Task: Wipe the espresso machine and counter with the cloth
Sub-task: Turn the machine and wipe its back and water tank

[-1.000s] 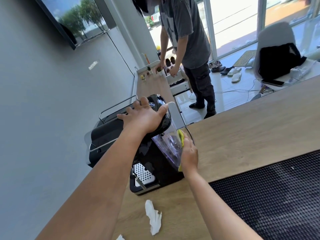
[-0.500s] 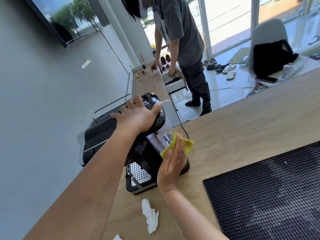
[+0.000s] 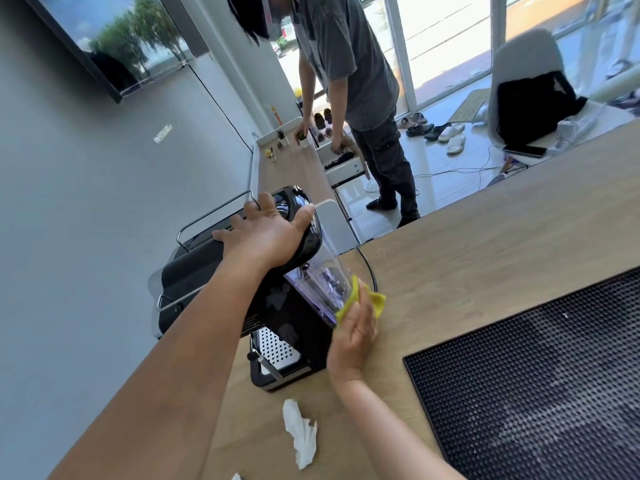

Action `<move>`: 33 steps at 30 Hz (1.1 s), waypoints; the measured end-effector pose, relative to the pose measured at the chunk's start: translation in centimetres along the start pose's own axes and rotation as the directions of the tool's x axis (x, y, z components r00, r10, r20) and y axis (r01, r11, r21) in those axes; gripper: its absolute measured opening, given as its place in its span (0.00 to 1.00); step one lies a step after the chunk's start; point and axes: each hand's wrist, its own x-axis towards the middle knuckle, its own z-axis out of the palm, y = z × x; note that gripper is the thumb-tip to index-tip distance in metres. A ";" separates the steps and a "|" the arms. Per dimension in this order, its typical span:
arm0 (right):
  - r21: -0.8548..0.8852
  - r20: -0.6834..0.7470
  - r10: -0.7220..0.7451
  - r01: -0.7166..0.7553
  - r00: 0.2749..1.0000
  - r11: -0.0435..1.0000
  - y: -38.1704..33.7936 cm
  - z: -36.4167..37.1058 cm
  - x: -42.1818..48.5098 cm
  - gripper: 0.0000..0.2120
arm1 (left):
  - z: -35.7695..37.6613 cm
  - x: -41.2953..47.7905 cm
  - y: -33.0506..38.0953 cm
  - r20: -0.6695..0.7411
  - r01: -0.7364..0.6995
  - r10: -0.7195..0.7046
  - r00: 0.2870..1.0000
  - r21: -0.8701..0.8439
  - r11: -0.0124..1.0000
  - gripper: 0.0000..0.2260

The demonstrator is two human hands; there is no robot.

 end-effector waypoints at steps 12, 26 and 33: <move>0.249 0.496 -0.029 -0.111 0.868 0.962 -7.9 0.7 8.5 0.17 | 0.1 -0.2 0.0 -0.021 -0.009 0.009 1.000 -0.014 1.000 0.39; 0.176 0.753 0.041 -0.261 0.657 0.949 -9.1 2.3 13.7 0.18 | -0.1 -0.6 0.3 -0.018 0.017 -0.018 1.000 -0.041 0.999 0.34; -0.136 0.750 0.360 -0.403 0.555 0.905 -0.8 2.7 14.5 0.19 | -0.5 -1.1 0.4 -0.012 0.015 -0.016 1.000 -0.076 0.997 0.33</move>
